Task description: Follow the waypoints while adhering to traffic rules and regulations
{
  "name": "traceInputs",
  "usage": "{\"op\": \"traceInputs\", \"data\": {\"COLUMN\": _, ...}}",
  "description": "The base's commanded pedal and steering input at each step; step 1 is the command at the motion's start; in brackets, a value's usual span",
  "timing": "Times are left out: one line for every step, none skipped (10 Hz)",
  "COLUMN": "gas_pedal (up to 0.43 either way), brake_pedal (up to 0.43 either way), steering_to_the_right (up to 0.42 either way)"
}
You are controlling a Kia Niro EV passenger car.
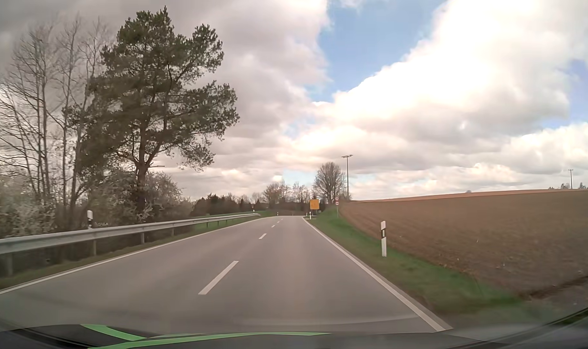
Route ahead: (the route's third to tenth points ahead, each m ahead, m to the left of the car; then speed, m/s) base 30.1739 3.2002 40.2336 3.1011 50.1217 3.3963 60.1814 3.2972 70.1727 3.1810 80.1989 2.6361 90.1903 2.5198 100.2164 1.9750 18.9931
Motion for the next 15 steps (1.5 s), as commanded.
{"op": "traceInputs", "data": {"gas_pedal": 0.079, "brake_pedal": 0.000, "steering_to_the_right": 0.000}}
{"op": "traceInputs", "data": {"gas_pedal": 0.059, "brake_pedal": 0.000, "steering_to_the_right": 0.001}}
{"op": "traceInputs", "data": {"gas_pedal": 0.028, "brake_pedal": 0.000, "steering_to_the_right": 0.001}}
{"op": "traceInputs", "data": {"gas_pedal": 0.000, "brake_pedal": 0.000, "steering_to_the_right": 0.000}}
{"op": "traceInputs", "data": {"gas_pedal": 0.000, "brake_pedal": 0.000, "steering_to_the_right": 0.000}}
{"op": "traceInputs", "data": {"gas_pedal": 0.000, "brake_pedal": 0.000, "steering_to_the_right": 0.000}}
{"op": "traceInputs", "data": {"gas_pedal": 0.000, "brake_pedal": 0.000, "steering_to_the_right": 0.000}}
{"op": "traceInputs", "data": {"gas_pedal": 0.000, "brake_pedal": 0.000, "steering_to_the_right": 0.000}}
{"op": "traceInputs", "data": {"gas_pedal": 0.000, "brake_pedal": 0.000, "steering_to_the_right": 0.000}}
{"op": "traceInputs", "data": {"gas_pedal": 0.000, "brake_pedal": 0.000, "steering_to_the_right": 0.000}}
{"op": "traceInputs", "data": {"gas_pedal": 0.000, "brake_pedal": 0.000, "steering_to_the_right": 0.000}}
{"op": "traceInputs", "data": {"gas_pedal": 0.000, "brake_pedal": 0.000, "steering_to_the_right": 0.001}}
{"op": "traceInputs", "data": {"gas_pedal": 0.008, "brake_pedal": 0.000, "steering_to_the_right": 0.001}}
{"op": "traceInputs", "data": {"gas_pedal": 0.039, "brake_pedal": 0.000, "steering_to_the_right": 0.001}}
{"op": "traceInputs", "data": {"gas_pedal": 0.039, "brake_pedal": 0.000, "steering_to_the_right": 0.001}}
